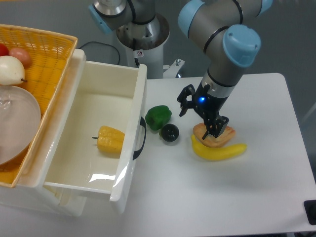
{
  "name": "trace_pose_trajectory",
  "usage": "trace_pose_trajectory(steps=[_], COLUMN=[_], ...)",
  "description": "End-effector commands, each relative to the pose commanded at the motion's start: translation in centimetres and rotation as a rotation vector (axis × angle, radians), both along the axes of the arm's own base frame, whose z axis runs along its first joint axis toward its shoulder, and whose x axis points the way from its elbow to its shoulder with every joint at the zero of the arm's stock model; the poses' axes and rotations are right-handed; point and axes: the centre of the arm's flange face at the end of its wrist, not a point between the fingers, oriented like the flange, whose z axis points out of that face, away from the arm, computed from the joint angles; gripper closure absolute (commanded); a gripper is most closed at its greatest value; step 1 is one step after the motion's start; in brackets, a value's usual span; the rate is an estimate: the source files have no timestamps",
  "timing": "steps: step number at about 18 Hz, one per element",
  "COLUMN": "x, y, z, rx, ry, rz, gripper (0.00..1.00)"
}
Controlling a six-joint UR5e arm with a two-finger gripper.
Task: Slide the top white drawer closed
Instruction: 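Lift the gripper off the bread slice and move toward the drawer, then lower the gripper beside the green pepper to the drawer's front panel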
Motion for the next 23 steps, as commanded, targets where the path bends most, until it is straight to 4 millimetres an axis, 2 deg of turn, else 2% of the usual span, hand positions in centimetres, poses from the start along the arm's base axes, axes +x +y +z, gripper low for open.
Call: trace_pose_trajectory(steps=[3, 5, 9, 12, 16, 23], x=[-0.1, -0.6, -0.9, -1.1, -1.0, -0.6], y=[-0.5, -0.1, 0.1, 0.3, 1.8, 4.3], z=[-0.9, -1.3, -1.1, -1.3, -2.9, -5.4], rx=[-0.007, -0.021, -0.026, -0.046, -0.097, -0.083], ry=[-0.013, -0.03, -0.035, -0.08, -0.154, -0.264], rz=[0.021, 0.113, 0.21, 0.363, 0.554, 0.598], gripper=[0.0, 0.0, 0.0, 0.0, 0.0, 0.0])
